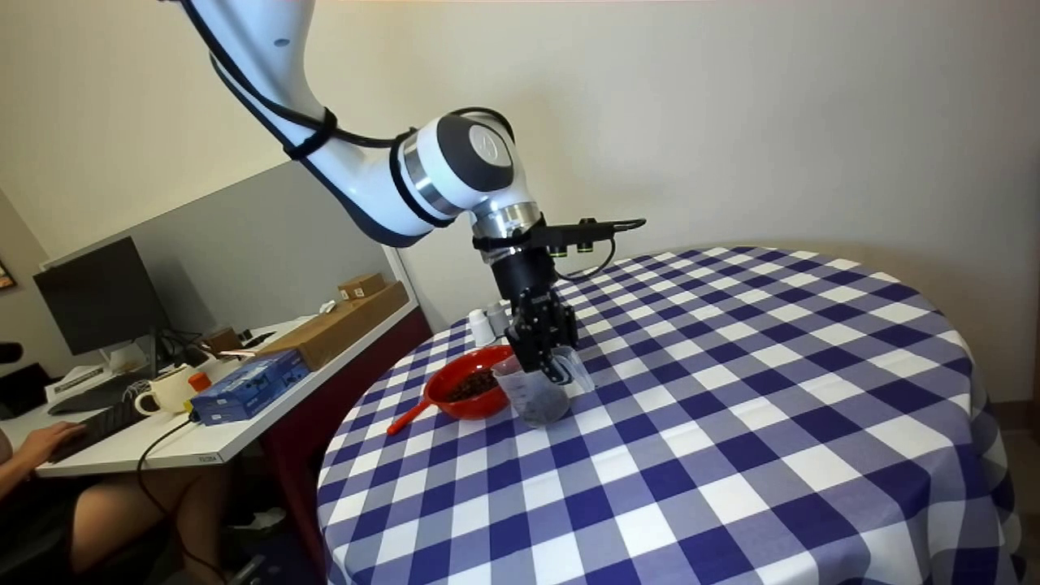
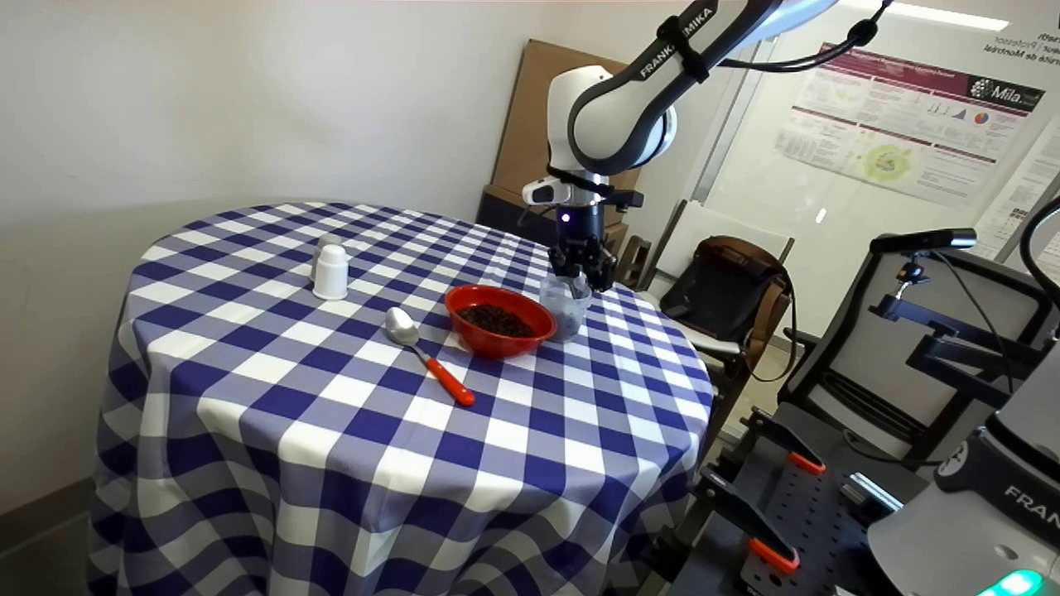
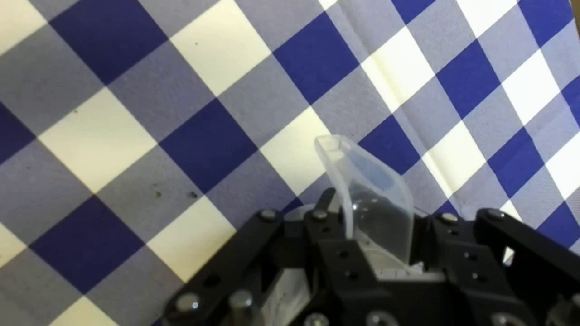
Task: Pour the contents of the jug into the bowl
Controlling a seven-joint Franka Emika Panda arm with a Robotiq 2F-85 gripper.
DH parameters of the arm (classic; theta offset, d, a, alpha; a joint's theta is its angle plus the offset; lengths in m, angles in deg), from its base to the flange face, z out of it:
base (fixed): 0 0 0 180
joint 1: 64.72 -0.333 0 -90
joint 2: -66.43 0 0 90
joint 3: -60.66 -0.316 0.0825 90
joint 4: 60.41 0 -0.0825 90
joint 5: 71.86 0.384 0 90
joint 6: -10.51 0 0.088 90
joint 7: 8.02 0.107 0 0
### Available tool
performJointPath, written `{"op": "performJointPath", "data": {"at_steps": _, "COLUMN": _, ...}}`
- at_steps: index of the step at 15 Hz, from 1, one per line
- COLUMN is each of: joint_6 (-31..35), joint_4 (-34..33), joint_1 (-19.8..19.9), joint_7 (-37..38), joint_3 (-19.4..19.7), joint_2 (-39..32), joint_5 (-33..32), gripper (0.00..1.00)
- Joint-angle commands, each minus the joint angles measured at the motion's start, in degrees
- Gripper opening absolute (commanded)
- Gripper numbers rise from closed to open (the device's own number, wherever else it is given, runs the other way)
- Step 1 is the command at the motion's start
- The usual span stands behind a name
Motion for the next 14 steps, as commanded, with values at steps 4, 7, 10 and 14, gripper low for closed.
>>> {"op": "performJointPath", "data": {"at_steps": 4, "joint_6": 1.3, "joint_4": 3.0, "joint_1": -1.1, "joint_7": -1.3, "joint_3": 0.5, "joint_2": 2.5, "joint_5": -0.5, "gripper": 0.33}}
{"op": "performJointPath", "data": {"at_steps": 7, "joint_6": 1.1, "joint_4": 3.3, "joint_1": -1.1, "joint_7": -1.1, "joint_3": 0.8, "joint_2": 2.3, "joint_5": -1.0, "gripper": 0.46}}
{"op": "performJointPath", "data": {"at_steps": 10, "joint_6": 1.0, "joint_4": 3.5, "joint_1": -1.0, "joint_7": -1.0, "joint_3": 1.2, "joint_2": 2.3, "joint_5": -1.2, "gripper": 0.68}}
{"op": "performJointPath", "data": {"at_steps": 14, "joint_6": 0.8, "joint_4": 3.4, "joint_1": -1.0, "joint_7": -0.8, "joint_3": 1.6, "joint_2": 2.3, "joint_5": -1.4, "gripper": 0.97}}
